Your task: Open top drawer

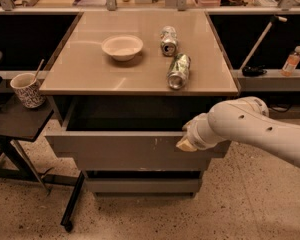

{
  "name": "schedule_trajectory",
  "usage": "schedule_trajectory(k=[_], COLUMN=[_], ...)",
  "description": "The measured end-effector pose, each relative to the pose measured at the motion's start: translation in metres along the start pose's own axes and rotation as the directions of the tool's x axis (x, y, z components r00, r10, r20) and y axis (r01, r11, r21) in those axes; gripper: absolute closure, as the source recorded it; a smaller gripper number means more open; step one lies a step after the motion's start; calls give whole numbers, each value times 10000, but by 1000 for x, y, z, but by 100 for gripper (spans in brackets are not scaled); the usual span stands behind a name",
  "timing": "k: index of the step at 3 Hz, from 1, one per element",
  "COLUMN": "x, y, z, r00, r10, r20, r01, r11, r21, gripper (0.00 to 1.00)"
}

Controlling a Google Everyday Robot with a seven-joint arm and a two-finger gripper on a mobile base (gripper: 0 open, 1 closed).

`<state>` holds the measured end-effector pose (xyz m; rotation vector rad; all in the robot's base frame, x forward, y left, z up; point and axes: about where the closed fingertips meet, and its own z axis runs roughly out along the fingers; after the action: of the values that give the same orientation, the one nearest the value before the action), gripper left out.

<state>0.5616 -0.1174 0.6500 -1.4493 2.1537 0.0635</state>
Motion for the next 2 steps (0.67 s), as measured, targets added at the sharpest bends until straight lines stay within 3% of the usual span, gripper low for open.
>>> schedule_trajectory(k=[1,2], x=[1,-14], y=[3,21], z=[-3,-40], r00=[10000,9953], r10=[-20,-858], r20=[19,444], r01=[20,822], r11=[10000,9936], r21=[19,773], gripper=[100,100])
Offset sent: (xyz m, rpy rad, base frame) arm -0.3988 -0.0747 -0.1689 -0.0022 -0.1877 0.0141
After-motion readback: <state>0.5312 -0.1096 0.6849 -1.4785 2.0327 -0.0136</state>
